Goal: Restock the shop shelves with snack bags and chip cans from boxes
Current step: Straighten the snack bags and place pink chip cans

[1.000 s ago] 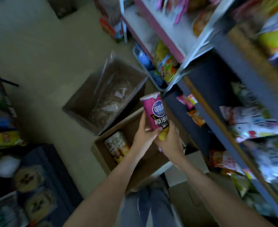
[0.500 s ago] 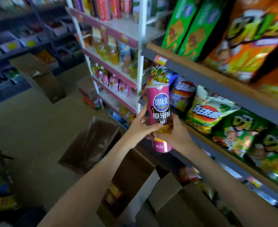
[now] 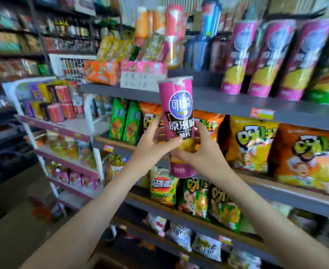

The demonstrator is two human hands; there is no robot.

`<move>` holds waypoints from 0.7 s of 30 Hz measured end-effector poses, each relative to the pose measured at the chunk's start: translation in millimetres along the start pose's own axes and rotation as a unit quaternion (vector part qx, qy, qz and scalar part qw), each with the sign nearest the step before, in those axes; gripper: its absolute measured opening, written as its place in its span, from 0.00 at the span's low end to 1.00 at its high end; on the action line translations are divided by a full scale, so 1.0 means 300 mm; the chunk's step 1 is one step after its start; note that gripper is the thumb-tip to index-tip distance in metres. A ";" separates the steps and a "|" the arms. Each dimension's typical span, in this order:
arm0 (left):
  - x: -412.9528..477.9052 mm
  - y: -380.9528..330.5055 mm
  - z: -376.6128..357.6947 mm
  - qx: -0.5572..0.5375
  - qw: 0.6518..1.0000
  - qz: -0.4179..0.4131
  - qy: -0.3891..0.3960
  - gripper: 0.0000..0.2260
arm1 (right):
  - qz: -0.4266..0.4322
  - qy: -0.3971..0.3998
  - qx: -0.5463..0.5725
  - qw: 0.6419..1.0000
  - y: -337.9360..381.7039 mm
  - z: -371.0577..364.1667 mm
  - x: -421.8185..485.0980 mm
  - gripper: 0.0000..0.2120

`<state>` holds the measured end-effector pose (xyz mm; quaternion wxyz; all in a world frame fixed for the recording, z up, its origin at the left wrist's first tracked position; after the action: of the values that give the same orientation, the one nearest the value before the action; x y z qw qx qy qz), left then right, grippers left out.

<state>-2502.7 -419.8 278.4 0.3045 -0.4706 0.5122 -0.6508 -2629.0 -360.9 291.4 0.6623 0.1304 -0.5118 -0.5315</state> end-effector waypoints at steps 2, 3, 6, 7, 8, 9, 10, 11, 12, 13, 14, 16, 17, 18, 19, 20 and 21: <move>0.051 -0.099 -0.065 0.021 0.999 -0.030 0.019 0.30 | 0.006 -0.031 0.009 0.999 0.035 0.106 0.031 0.32; 0.076 -0.147 -0.098 0.032 0.998 -0.044 0.030 0.31 | 0.008 -0.045 0.009 0.999 0.047 0.154 0.049 0.32; 0.167 -0.258 -0.164 0.078 0.994 -0.058 0.040 0.35 | 0.016 -0.093 0.004 0.995 0.067 0.268 0.121 0.33; 0.197 -0.291 -0.177 0.095 0.993 -0.063 0.033 0.36 | 0.017 -0.109 0.004 0.994 0.075 0.297 0.146 0.34; 0.224 -0.322 -0.186 0.117 0.990 -0.069 0.027 0.37 | 0.018 -0.123 0.005 0.992 0.081 0.321 0.173 0.34; 0.250 -0.348 -0.197 0.135 0.988 -0.072 0.024 0.35 | 0.020 -0.134 0.007 0.991 0.086 0.342 0.198 0.34; 0.277 -0.367 -0.207 0.148 0.986 -0.072 0.022 0.32 | 0.023 -0.142 0.010 0.989 0.090 0.358 0.224 0.34; 0.304 -0.385 -0.217 0.154 0.985 -0.076 0.021 0.28 | 0.028 -0.151 0.013 0.988 0.095 0.372 0.250 0.33; 0.331 -0.400 -0.226 0.157 0.984 -0.083 0.021 0.26 | 0.036 -0.158 0.013 0.987 0.098 0.385 0.276 0.32; 0.357 -0.413 -0.235 0.162 0.982 -0.091 0.019 0.25 | 0.041 -0.165 0.008 0.985 0.099 0.395 0.304 0.32; 0.383 -0.423 -0.243 0.167 0.981 -0.098 0.018 0.24 | 0.046 -0.170 0.002 0.984 0.099 0.403 0.331 0.33; 0.437 -0.436 -0.257 0.167 0.980 -0.107 0.018 0.27 | 0.054 -0.180 -0.005 0.982 0.092 0.416 0.386 0.31; 0.471 -0.433 -0.263 0.164 0.980 -0.106 0.020 0.29 | 0.058 -0.185 -0.010 0.981 0.087 0.421 0.413 0.29; 0.506 -0.429 -0.268 0.162 0.981 -0.102 0.024 0.30 | 0.061 -0.190 -0.015 0.980 0.079 0.426 0.439 0.28; 0.541 -0.424 -0.271 0.157 0.982 -0.098 0.026 0.30 | 0.061 -0.195 -0.019 0.979 0.071 0.428 0.463 0.28; 0.576 -0.418 -0.273 0.150 0.984 -0.092 0.030 0.30 | 0.057 -0.196 -0.026 0.979 0.057 0.428 0.488 0.28; 0.608 -0.410 -0.275 0.141 0.986 -0.086 0.036 0.29 | 0.052 -0.193 -0.032 0.979 0.041 0.427 0.513 0.29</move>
<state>-2636.2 -513.0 447.9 0.2921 -0.4416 0.3833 -0.7568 -2740.1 -437.4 439.9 0.5813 -0.0228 -0.6189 -0.5277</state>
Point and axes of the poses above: each hand's wrist, its own x-axis towards the middle knuckle, its own z-axis out of the back of the hand, y = z × x, the point moved 9 cm from there along x, towards the middle knuckle, and after that the axes turned 6 degrees about z, right-handed, at the moved point
